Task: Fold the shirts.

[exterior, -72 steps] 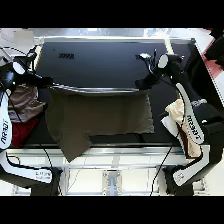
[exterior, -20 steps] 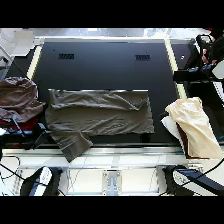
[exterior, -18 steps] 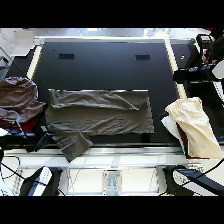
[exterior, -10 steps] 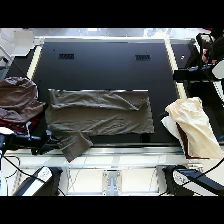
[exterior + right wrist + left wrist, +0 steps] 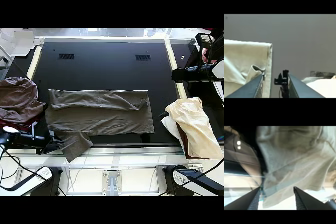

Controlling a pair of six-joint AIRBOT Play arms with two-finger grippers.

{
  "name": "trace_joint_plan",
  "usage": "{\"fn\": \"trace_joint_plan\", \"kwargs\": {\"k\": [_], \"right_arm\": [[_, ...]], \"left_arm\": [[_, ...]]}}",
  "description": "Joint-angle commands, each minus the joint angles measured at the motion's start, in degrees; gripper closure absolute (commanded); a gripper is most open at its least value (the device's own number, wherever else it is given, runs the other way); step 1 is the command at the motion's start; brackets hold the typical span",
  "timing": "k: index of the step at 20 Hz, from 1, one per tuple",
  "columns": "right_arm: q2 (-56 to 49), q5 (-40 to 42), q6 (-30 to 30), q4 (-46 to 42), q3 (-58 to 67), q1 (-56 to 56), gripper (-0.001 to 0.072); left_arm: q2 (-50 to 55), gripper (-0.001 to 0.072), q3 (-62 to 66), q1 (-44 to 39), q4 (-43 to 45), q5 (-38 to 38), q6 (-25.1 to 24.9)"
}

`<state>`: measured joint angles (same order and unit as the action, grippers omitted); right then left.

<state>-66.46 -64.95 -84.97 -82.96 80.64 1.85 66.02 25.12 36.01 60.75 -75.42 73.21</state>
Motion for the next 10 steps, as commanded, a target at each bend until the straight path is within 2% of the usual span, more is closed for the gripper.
{"fn": "trace_joint_plan", "kwargs": {"k": [1,3,4,5,6,8,10], "right_arm": [[0.0,-0.1,-0.1,0.9,0.0,0.0,0.0367],[0.5,0.0,0.0,0.9,0.1,0.0,0.0367],[1.3,0.4,0.0,-0.1,0.1,0.0,0.0368],[2.9,1.0,0.0,-2.6,0.1,0.0,0.0368],[4.9,1.6,0.0,-4.9,0.1,0.0,0.0368],[10.0,1.3,0.0,-8.7,0.1,1.7,0.0368],[15.0,-0.9,-1.4,-8.7,-0.4,7.9,0.0368]], "left_arm": [[2.3,0.0241,0.0,-4.7,0.0,2.6,-0.6],[3.3,0.0248,0.0,-9.2,-2.3,4.8,-0.6],[3.3,0.0399,0.0,-10.8,-4.7,5.5,-0.6],[3.3,0.0628,0.1,-11.5,-6.9,5.6,-0.7],[3.2,0.0694,0.2,-11.7,-8.6,5.2,-1.9],[2.3,0.0694,0.2,-11.6,-9.4,4.0,-3.0],[0.5,0.0694,0.2,-11.6,-9.4,3.0,-3.0]]}}
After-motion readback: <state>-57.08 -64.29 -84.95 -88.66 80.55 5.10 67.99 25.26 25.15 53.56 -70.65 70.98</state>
